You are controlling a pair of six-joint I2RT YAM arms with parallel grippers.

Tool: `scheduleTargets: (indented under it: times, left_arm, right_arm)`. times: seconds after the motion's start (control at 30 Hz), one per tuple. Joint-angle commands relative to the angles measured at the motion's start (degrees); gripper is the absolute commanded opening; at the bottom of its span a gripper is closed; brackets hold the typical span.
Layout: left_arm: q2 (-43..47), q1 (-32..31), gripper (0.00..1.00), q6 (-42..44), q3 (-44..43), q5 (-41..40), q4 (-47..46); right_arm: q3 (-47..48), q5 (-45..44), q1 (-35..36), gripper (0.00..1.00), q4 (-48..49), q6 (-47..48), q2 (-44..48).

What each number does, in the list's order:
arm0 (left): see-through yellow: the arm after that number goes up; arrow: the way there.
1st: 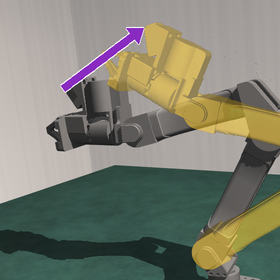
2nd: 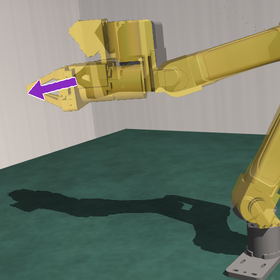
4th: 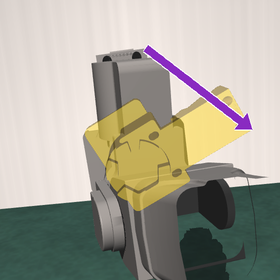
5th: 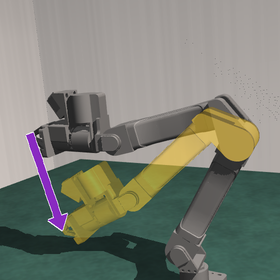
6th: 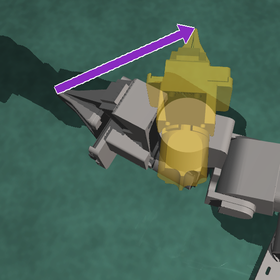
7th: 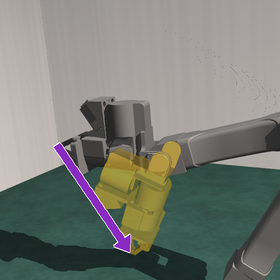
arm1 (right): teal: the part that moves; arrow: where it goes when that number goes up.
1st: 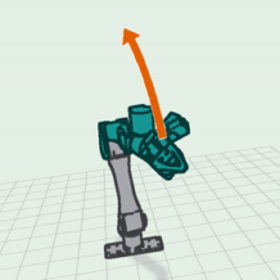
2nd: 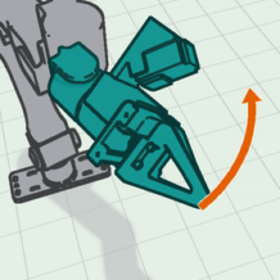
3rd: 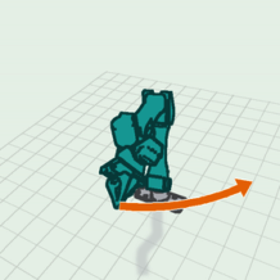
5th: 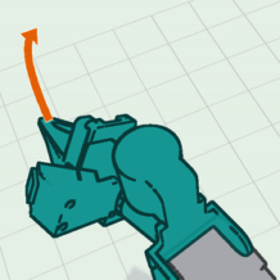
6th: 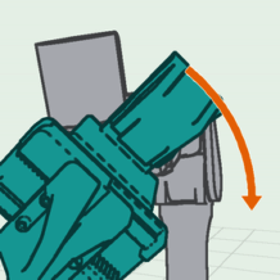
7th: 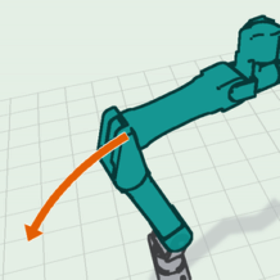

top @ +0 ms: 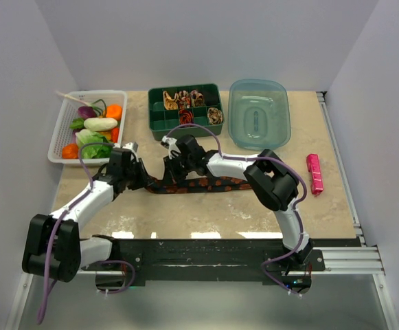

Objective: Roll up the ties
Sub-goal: Roll the tie at the center of the board.

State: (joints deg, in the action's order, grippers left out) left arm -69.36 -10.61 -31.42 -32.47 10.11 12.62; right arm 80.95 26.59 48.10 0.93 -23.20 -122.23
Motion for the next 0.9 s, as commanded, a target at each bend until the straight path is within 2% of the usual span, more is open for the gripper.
scheduleTargets:
  times: [0.0,0.27,0.87]
  left_arm:
    - [-0.7,-2.0,0.00,2.2,-4.4,-7.1,4.9]
    - [-1.4,-4.0,0.00,2.3,-5.8,-9.9,6.9]
    - [-4.0,-10.6,0.00,0.7,-11.5,-22.1,14.4]
  right_arm:
    - [2.5,0.7,0.2,0.00,1.3,-0.7,3.5]
    - [3.0,1.4,0.2,0.00,2.0,-1.7,2.4]
    - [8.2,3.6,2.7,0.00,0.6,-3.0,-3.0]
